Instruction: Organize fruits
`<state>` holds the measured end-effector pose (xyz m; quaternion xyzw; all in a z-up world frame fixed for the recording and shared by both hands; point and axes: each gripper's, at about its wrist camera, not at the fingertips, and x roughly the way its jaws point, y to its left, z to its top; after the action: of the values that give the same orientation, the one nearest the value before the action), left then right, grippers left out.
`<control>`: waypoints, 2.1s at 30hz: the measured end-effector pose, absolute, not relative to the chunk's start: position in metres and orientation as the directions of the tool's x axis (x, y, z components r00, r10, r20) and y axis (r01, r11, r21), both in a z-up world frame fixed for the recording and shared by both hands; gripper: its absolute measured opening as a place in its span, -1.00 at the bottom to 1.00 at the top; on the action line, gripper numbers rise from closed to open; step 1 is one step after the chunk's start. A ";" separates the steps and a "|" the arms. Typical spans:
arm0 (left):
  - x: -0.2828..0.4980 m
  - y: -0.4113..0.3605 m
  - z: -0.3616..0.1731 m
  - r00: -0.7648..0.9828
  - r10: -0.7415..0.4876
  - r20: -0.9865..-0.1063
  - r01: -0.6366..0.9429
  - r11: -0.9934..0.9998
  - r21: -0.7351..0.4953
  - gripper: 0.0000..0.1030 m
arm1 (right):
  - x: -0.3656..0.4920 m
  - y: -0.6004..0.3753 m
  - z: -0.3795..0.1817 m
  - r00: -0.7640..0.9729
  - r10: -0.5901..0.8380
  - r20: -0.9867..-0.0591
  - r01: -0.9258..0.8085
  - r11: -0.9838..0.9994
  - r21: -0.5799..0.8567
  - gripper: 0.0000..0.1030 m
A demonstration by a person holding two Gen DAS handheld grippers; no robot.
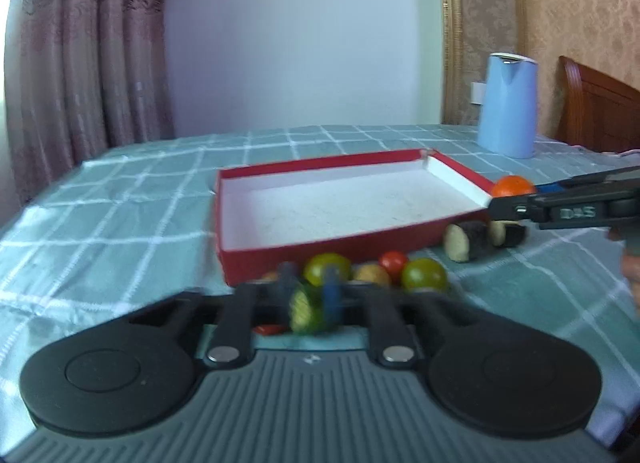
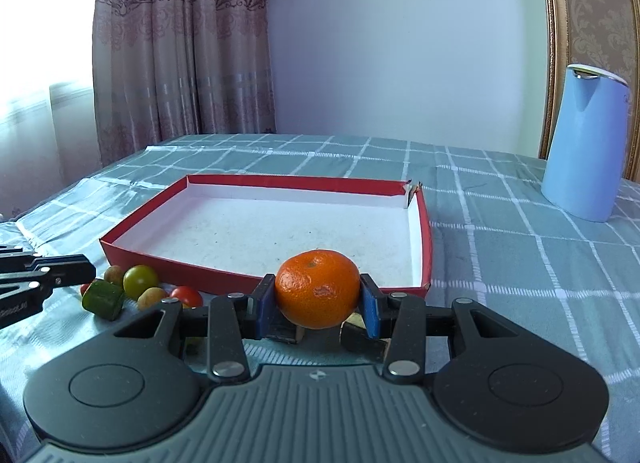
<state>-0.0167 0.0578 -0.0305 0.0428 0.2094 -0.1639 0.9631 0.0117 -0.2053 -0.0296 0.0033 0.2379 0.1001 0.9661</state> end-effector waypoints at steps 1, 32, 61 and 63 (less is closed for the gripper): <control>-0.021 0.058 -0.031 0.864 -0.308 -0.399 0.338 0.941 0.004 0.15 | 0.013 -0.205 -0.031 0.864 0.198 -0.464 -0.193 0.979 0.059 -0.18; -0.007 0.028 -0.027 0.890 -0.212 -0.403 0.278 0.954 0.114 -0.51 | 0.023 -0.205 -0.017 0.888 0.180 -0.423 -0.182 0.983 0.035 -0.18; 0.186 -0.009 -0.034 0.820 -0.069 -0.568 0.127 0.990 0.062 -0.48 | 0.183 -0.196 -0.046 0.769 0.078 -0.634 -0.069 0.997 0.040 -0.15; 0.185 -0.009 -0.034 0.819 -0.073 -0.570 0.129 0.990 0.059 -0.38 | 0.182 -0.195 -0.046 0.763 0.085 -0.640 -0.079 0.996 0.039 -0.14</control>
<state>0.1852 -0.0089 -0.0340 0.0474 0.2964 -0.0529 0.9524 0.1820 -0.1953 -0.0458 0.0047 0.3412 0.0437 0.9390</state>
